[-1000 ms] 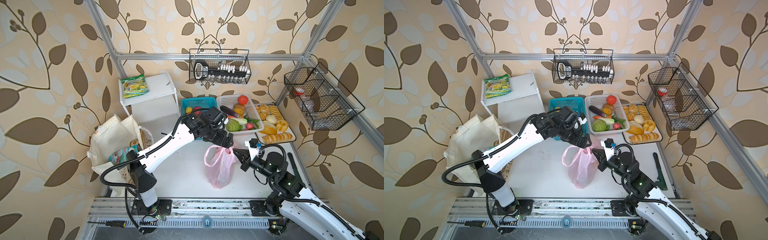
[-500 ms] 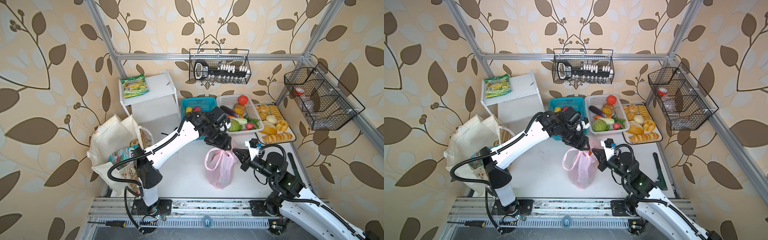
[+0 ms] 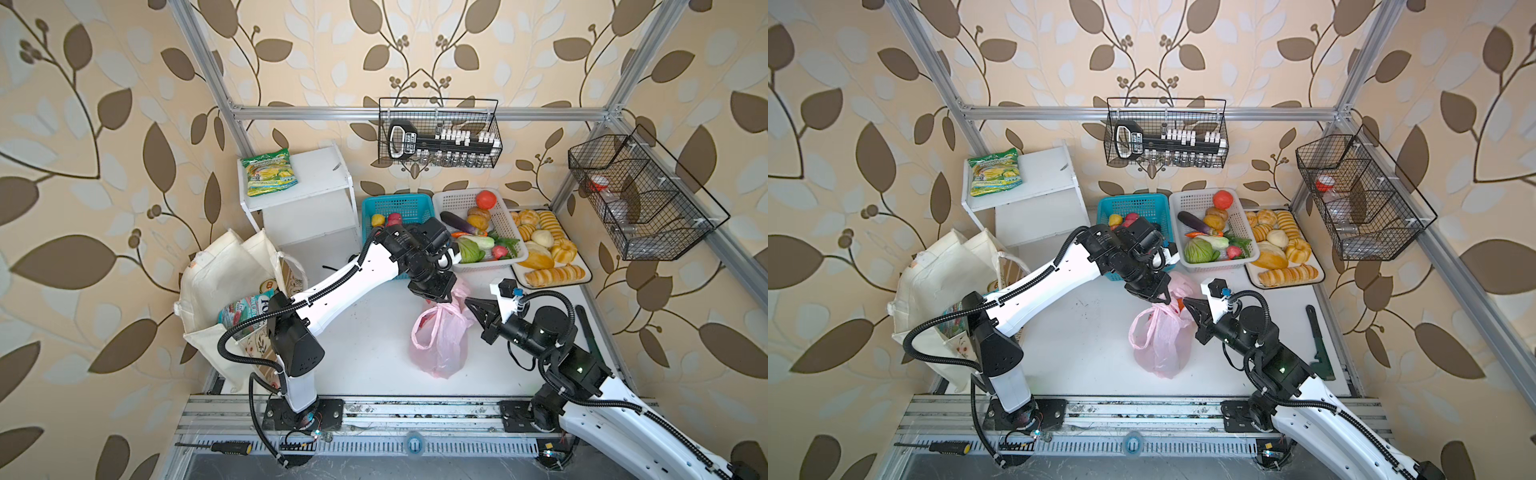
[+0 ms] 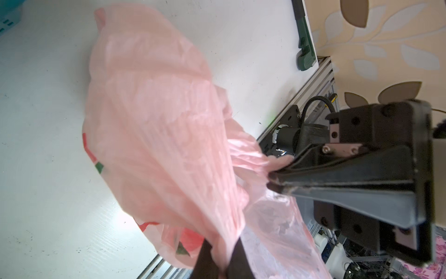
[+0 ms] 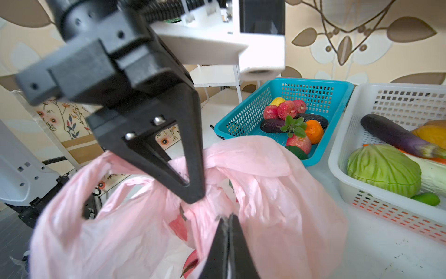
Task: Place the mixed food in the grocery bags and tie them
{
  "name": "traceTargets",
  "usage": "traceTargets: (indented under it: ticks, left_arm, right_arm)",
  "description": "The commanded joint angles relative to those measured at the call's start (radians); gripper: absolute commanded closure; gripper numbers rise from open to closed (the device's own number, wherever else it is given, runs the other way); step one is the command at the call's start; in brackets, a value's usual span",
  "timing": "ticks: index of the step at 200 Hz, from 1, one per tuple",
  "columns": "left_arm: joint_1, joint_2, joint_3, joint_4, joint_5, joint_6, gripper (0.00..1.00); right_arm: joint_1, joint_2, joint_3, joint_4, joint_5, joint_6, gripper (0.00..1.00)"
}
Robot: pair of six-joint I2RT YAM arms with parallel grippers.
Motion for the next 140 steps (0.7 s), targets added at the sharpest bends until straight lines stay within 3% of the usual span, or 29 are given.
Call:
traceTargets:
  ticks: [1, 23, 35, 54, 72, 99, 140]
  left_arm:
    - [0.020, -0.060, -0.027, 0.047, 0.062, 0.006, 1.00]
    - [0.026, -0.070, -0.035, 0.063, 0.085, 0.024, 1.00]
    - [0.031, -0.079, -0.045, 0.077, 0.093, 0.031, 1.00]
    - [0.041, -0.100, -0.074, 0.121, 0.136, 0.031, 1.00]
    - [0.047, -0.122, -0.110, 0.178, 0.186, 0.028, 1.00]
    - [0.054, -0.145, -0.135, 0.231, 0.243, 0.038, 1.00]
    - [0.082, -0.181, -0.199, 0.346, 0.317, -0.020, 1.00]
  right_arm:
    - [0.005, -0.048, -0.009, -0.020, 0.029, -0.024, 0.76]
    - [0.003, -0.113, 0.006, -0.050, 0.062, -0.035, 0.57]
    - [0.004, -0.139, 0.011, -0.052, 0.022, -0.048, 0.53]
    - [0.005, -0.125, 0.021, -0.022, -0.150, -0.067, 0.59]
    - [0.021, -0.056, 0.032, 0.007, -0.203, -0.038, 0.67]
    - [0.099, 0.027, 0.045, -0.013, -0.140, -0.108, 0.82]
    - [0.266, 0.035, -0.026, 0.026, 0.072, -0.145, 0.83]
